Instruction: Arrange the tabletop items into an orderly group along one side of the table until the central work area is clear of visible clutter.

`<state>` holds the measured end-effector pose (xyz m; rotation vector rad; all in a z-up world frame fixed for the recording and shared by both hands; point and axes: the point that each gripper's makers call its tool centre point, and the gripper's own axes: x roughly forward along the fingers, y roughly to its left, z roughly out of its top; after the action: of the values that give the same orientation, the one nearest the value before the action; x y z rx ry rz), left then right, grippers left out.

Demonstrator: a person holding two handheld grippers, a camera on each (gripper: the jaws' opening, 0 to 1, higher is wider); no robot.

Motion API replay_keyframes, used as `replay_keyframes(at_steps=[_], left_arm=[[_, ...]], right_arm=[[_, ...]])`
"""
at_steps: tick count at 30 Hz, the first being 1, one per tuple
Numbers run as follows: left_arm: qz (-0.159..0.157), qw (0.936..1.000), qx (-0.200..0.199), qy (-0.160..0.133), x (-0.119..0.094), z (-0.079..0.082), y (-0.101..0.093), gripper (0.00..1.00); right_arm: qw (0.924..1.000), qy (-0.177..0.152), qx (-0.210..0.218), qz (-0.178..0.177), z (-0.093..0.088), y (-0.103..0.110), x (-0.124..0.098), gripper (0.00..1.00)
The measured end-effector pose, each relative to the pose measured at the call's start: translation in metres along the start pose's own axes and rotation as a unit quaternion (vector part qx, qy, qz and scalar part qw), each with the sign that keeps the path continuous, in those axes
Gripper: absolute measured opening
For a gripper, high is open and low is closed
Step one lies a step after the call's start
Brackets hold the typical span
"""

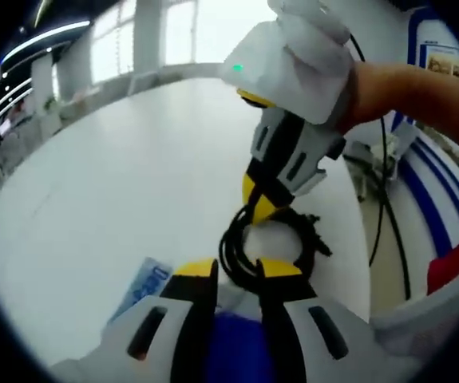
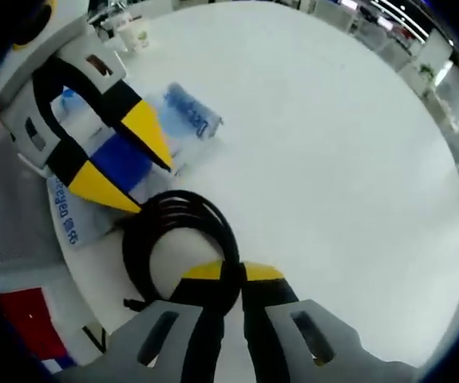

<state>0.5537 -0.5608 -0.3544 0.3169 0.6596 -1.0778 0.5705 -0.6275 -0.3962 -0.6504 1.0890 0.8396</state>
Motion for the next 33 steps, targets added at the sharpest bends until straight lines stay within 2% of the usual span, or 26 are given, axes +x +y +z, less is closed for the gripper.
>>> replay_keyframes(at_steps=[5,9,13,18,21,23,26,27,29,31,33], left_arm=[[0.002,1.0,0.0,0.001,-0.002,-0.001,0.002,0.19],[0.002,1.0,-0.004,-0.001,-0.004,0.001,0.001,0.22],[-0.003,0.9999,-0.007,-0.009,-0.006,0.003,-0.001,0.29],[-0.014,0.9997,-0.01,-0.017,-0.01,0.004,-0.003,0.45],[-0.037,0.999,-0.015,-0.023,-0.012,0.005,-0.01,0.64],[-0.055,0.998,-0.012,-0.028,-0.015,0.007,-0.018,0.78],[-0.076,0.9966,-0.004,-0.031,-0.018,0.007,-0.027,0.89],[-0.088,0.9955,-0.002,-0.036,-0.021,0.008,-0.031,0.92],[-0.1,0.9939,-0.007,-0.045,-0.025,0.009,-0.035,0.99],[-0.113,0.9926,-0.014,-0.041,-0.03,0.008,-0.037,0.99],[-0.113,0.9925,-0.015,-0.043,-0.035,0.006,-0.034,0.99]], right_arm=[[0.9999,-0.011,-0.003,-0.011,0.003,-0.002,0.0,0.12],[0.9996,-0.019,-0.002,-0.021,0.005,-0.005,-0.004,0.23],[0.9988,-0.028,-0.001,-0.04,0.006,-0.012,-0.01,0.42],[0.9968,-0.058,0.007,-0.054,0.01,-0.017,-0.022,0.56],[0.9963,-0.069,-0.009,-0.051,0.01,-0.013,-0.026,0.67],[0.9951,-0.077,-0.029,-0.055,0.011,-0.01,-0.029,0.8],[0.9946,-0.085,-0.044,-0.04,0.01,0.0,-0.03,0.94],[0.993,-0.099,-0.055,-0.033,0.013,0.004,-0.031,0.98],[0.9907,-0.122,-0.059,-0.01,0.017,0.017,-0.035,1.0],[0.9901,-0.131,-0.05,-0.004,0.017,0.021,-0.039,1.0],[0.9893,-0.137,-0.05,-0.005,0.016,0.023,-0.044,1.0]])
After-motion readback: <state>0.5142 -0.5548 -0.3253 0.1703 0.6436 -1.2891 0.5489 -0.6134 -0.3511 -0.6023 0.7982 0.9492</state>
